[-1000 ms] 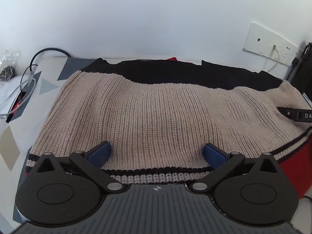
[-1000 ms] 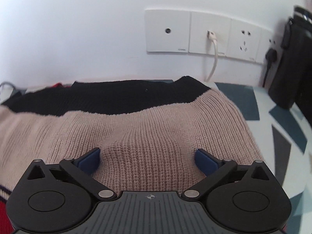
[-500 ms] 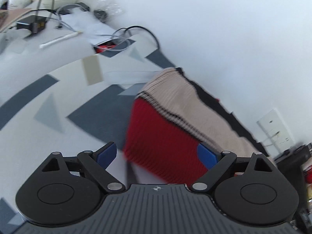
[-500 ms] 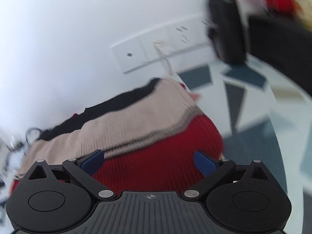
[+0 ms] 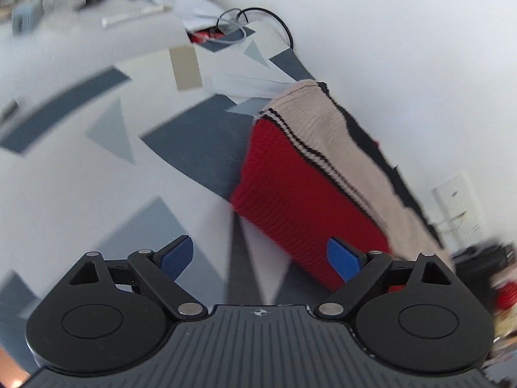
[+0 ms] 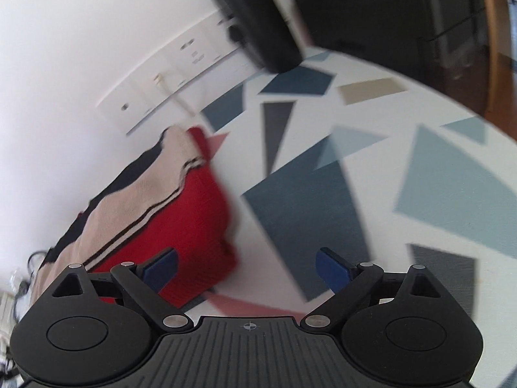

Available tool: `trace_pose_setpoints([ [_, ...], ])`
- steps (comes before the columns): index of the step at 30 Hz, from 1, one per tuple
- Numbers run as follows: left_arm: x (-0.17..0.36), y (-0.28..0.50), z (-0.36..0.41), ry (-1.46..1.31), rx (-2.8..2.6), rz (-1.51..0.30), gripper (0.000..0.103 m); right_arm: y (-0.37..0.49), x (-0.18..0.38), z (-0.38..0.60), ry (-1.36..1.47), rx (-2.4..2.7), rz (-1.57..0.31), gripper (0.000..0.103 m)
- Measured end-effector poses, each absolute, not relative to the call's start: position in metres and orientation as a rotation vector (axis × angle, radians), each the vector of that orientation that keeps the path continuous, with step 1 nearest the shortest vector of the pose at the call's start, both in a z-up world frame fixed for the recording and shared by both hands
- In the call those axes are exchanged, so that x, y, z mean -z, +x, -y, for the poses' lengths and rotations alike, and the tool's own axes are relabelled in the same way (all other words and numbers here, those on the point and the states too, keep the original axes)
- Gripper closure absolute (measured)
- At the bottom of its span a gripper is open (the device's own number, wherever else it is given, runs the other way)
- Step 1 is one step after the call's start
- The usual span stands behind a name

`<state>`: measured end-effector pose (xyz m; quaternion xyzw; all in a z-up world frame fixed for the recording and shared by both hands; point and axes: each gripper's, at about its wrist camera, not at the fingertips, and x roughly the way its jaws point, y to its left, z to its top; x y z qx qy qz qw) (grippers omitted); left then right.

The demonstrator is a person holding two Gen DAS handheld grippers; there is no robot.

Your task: Fold clothes

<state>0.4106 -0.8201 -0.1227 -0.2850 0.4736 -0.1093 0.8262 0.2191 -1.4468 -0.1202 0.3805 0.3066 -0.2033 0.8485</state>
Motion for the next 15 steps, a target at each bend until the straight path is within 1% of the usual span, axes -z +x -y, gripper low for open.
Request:
trace_pose_setpoints([
  [1, 0.127, 0.413, 0.823, -0.645, 0.244, -1.005, 0.011, 0.227, 0.125, 1.442, 0.809, 0.406, -0.659, 0.011],
  [3, 0.135, 0.424, 0.836, -0.615, 0.255, -0.990, 0.010, 0.243, 0.134, 1.432, 0.819, 0.392, -0.666, 0.012],
  [4, 0.140, 0.432, 0.842, -0.589, 0.245, -0.985, 0.009, 0.249, 0.137, 1.427, 0.820, 0.395, -0.656, 0.009],
  [5, 0.142, 0.437, 0.846, -0.592, 0.253, -0.959, 0.000, 0.254, 0.137, 1.422, 0.814, 0.407, -0.621, 0.012],
  [6, 0.142, 0.443, 0.849, -0.613, 0.266, -0.934, 0.001, 0.260, 0.138, 1.418, 0.822, 0.405, -0.605, 0.019],
  [9, 0.144, 0.457, 0.857, -0.643, 0.235, -0.932, 0.000, 0.275, 0.140, 1.409, 0.817, 0.435, -0.576, 0.018],
  [11, 0.145, 0.464, 0.860, -0.657, 0.219, -0.920, 0.001, 0.286, 0.139, 1.404, 0.795, 0.453, -0.572, 0.019],
  [12, 0.146, 0.466, 0.860, -0.665, 0.212, -0.907, 0.001, 0.290, 0.139, 1.404, 0.785, 0.461, -0.573, 0.025],
  [13, 0.146, 0.466, 0.860, -0.671, 0.199, -0.898, 0.005, 0.290, 0.140, 1.408, 0.811, 0.469, -0.566, 0.040],
  [14, 0.145, 0.467, 0.861, -0.644, 0.170, -0.909, 0.039, 0.289, 0.141, 1.413, 0.837, 0.477, -0.558, 0.048],
  [15, 0.144, 0.468, 0.862, -0.613, 0.140, -0.922, 0.056, 0.289, 0.142, 1.417, 0.863, 0.485, -0.551, 0.056],
])
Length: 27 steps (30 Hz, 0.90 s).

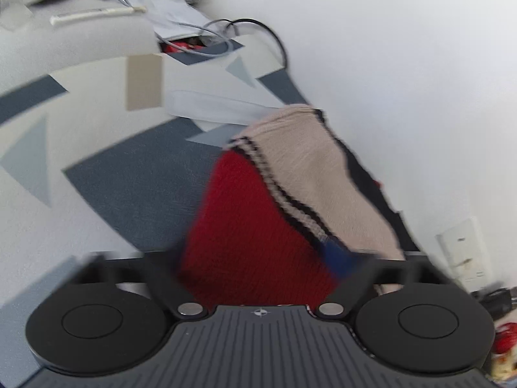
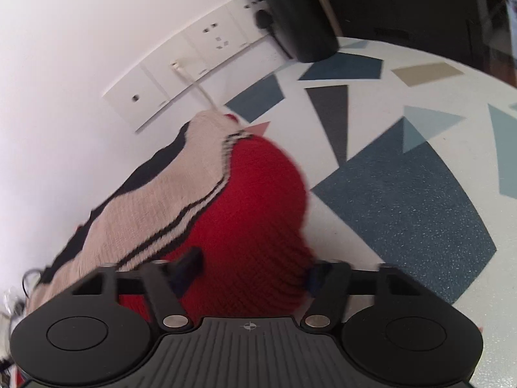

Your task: Fold clothes

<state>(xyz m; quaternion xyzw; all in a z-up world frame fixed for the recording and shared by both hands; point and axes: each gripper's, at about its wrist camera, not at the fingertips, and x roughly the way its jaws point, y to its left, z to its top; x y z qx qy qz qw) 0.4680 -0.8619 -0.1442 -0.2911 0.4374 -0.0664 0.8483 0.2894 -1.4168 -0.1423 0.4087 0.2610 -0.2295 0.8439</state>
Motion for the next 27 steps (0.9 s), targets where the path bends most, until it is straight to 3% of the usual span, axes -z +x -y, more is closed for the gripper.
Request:
trace_pose_setpoints([
  [4, 0.145, 0.464, 0.850, -0.649, 0.172, -0.925, 0.069, 0.284, 0.143, 1.422, 0.882, 0.466, -0.555, 0.068],
  [10, 0.135, 0.450, 0.844, -0.612, 0.183, -0.918, 0.073, 0.266, 0.132, 1.422, 0.883, 0.440, -0.547, 0.075],
  [22, 0.128, 0.338, 0.818, -0.580, 0.130, -0.979, 0.073, 0.156, 0.131, 1.412, 0.914, 0.385, -0.603, 0.076],
  [27, 0.120, 0.317, 0.831, -0.431, 0.136, -0.963, 0.072, 0.126, 0.135, 1.414, 0.905, 0.385, -0.625, 0.076],
])
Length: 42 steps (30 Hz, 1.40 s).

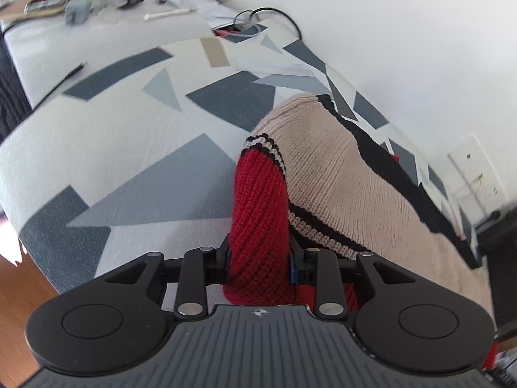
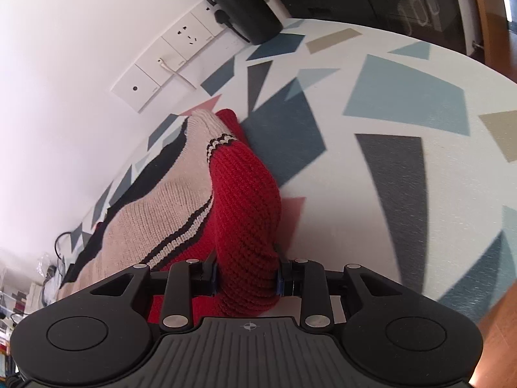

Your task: Fold clothes

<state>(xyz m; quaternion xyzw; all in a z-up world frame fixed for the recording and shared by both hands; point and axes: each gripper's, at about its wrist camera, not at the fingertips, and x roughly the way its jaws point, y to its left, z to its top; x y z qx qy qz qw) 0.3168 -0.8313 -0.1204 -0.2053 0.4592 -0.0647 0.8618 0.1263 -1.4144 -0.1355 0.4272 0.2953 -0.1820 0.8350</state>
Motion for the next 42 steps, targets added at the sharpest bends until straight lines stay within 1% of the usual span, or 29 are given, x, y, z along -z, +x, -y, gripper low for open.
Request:
trace_pose_setpoints([
  [1, 0.118, 0.318, 0.836, -0.396, 0.134, -0.958, 0.072, 0.130, 0.133, 1.414, 0.877, 0.381, -0.627, 0.076],
  [3, 0.118, 0.324, 0.845, -0.346, 0.121, -0.947, 0.068, 0.137, 0.129, 1.414, 0.823, 0.372, -0.631, 0.076],
  [5, 0.121, 0.329, 0.854, -0.298, 0.118, -0.948, 0.053, 0.145, 0.127, 1.414, 0.779, 0.371, -0.638, 0.075],
  [6, 0.121, 0.331, 0.858, -0.270, 0.114, -0.945, 0.050, 0.150, 0.127, 1.415, 0.763, 0.373, -0.643, 0.073],
  [8, 0.118, 0.329, 0.863, -0.216, 0.105, -0.937, 0.039, 0.154, 0.128, 1.416, 0.754, 0.375, -0.652, 0.069],
  [9, 0.115, 0.327, 0.863, -0.200, 0.106, -0.933, 0.036, 0.155, 0.128, 1.417, 0.754, 0.380, -0.658, 0.065],
  [10, 0.112, 0.325, 0.863, -0.186, 0.107, -0.928, 0.029, 0.153, 0.127, 1.417, 0.759, 0.387, -0.659, 0.059],
  [11, 0.109, 0.322, 0.861, -0.178, 0.117, -0.918, 0.024, 0.152, 0.126, 1.417, 0.762, 0.396, -0.657, 0.055],
  [13, 0.103, 0.317, 0.857, -0.157, 0.130, -0.900, 0.019, 0.145, 0.121, 1.417, 0.756, 0.431, -0.638, 0.050],
  [18, 0.102, 0.316, 0.849, -0.146, 0.150, -0.932, 0.018, 0.130, 0.105, 1.424, 0.748, 0.481, -0.600, 0.049],
  [20, 0.104, 0.319, 0.848, -0.168, 0.172, -0.950, 0.017, 0.128, 0.097, 1.423, 0.700, 0.510, -0.598, 0.044],
  [22, 0.104, 0.321, 0.851, -0.174, 0.192, -0.966, 0.017, 0.128, 0.088, 1.419, 0.628, 0.544, -0.607, 0.035],
  [24, 0.104, 0.322, 0.854, -0.179, 0.211, -0.981, 0.017, 0.130, 0.083, 1.411, 0.585, 0.556, -0.611, 0.031],
  [27, 0.098, 0.323, 0.861, -0.156, 0.243, -0.983, 0.016, 0.135, 0.081, 1.405, 0.642, 0.552, -0.598, 0.026],
  [36, 0.076, 0.326, 0.868, -0.086, 0.302, -0.926, 0.013, 0.148, 0.093, 1.388, 0.764, 0.589, -0.608, 0.026],
  [40, 0.063, 0.325, 0.876, -0.005, 0.315, -0.834, 0.012, 0.137, 0.098, 1.388, 0.840, 0.612, -0.583, 0.025],
  [42, 0.057, 0.329, 0.877, -0.018, 0.348, -0.804, 0.008, 0.130, 0.100, 1.388, 0.878, 0.624, -0.573, 0.024],
])
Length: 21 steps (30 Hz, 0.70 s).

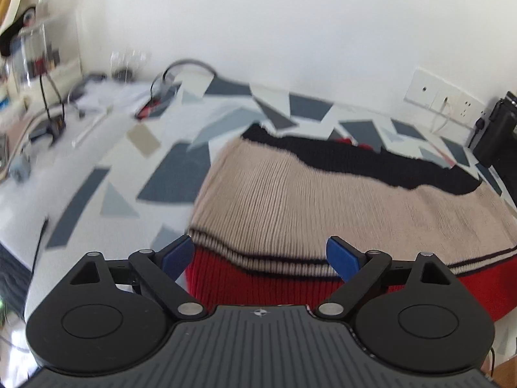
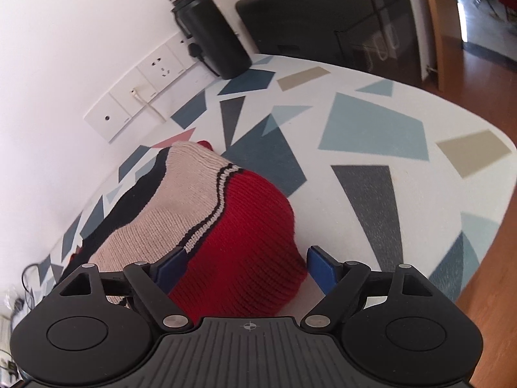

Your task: Fold clothes

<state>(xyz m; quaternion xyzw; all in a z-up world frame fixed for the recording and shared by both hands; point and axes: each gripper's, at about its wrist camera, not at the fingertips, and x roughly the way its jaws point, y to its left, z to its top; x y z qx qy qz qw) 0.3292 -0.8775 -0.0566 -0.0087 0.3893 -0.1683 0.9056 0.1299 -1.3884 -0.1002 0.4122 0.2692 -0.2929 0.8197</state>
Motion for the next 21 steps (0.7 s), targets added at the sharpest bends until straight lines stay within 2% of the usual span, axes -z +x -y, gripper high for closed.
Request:
trace_pose_setpoints([
  [1, 0.054, 0.332, 0.878, -0.032, 0.369, -0.801, 0.006, 0.126, 0.103, 1.388, 0.899, 0.632, -0.570, 0.023],
  [7, 0.068, 0.339, 0.885, -0.039, 0.441, -0.855, 0.006, 0.107, 0.117, 1.376, 0.994, 0.664, -0.555, 0.023],
  [13, 0.073, 0.325, 0.906, 0.125, 0.582, -0.795, 0.005, 0.103, 0.122, 1.367, 1.029, 0.666, -0.544, 0.023],
  [21, 0.102, 0.341, 0.904, 0.096, 0.583, -0.911, 0.005, 0.120, 0.128, 1.354, 1.065, 0.664, -0.559, 0.023],
])
